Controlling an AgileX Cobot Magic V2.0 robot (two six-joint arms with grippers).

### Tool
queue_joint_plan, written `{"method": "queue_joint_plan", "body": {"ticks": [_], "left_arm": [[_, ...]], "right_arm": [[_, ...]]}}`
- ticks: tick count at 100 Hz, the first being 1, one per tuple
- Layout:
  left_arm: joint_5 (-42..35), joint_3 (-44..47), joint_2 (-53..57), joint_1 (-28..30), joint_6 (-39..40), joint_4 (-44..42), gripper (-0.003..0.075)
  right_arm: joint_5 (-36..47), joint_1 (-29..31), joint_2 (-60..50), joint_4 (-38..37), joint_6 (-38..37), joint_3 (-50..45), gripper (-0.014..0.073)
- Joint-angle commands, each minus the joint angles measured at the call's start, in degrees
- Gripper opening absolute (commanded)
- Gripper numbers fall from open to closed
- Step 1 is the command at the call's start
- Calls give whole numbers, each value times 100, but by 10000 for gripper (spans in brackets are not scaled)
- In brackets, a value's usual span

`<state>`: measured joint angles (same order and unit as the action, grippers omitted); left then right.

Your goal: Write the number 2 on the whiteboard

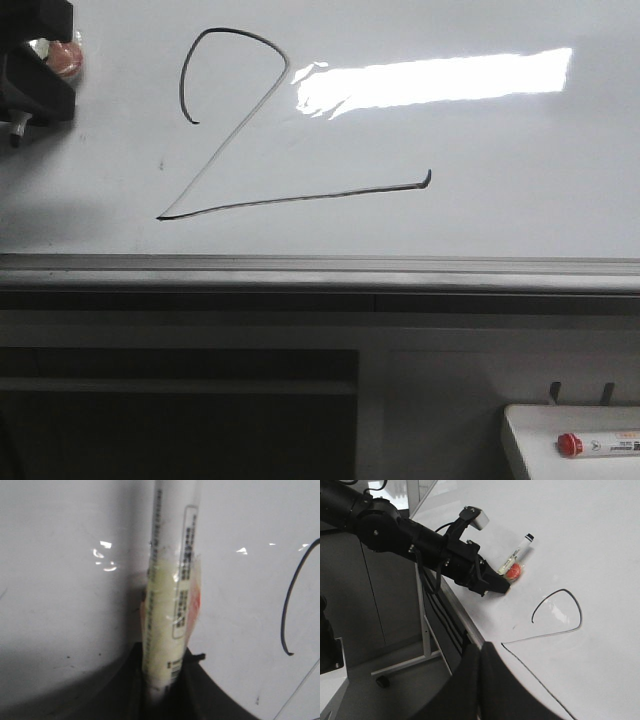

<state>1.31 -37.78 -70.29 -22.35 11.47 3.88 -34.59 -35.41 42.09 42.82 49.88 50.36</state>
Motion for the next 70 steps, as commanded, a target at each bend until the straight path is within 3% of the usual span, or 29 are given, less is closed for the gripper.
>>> {"method": "queue_joint_plan", "body": {"ticks": [1,20,30,54,70], "left_arm": [[-334,-148,-31,23,45,-48,95],[-334,-148,-31,23,45,-48,393],[-334,-148,-31,23,45,-48,489],[-131,-148,68,23,45,-52,497],[336,-148,783,23,45,-102,495]], "right_arm": [[370,40,-2,212,-7,143,-68],[370,40,-2,241,-7,143,-68],[370,40,-2,279,-7,143,-68],[370,40,-2,335,-7,143,-68],[370,40,-38,132,-7,128,-68]]}}
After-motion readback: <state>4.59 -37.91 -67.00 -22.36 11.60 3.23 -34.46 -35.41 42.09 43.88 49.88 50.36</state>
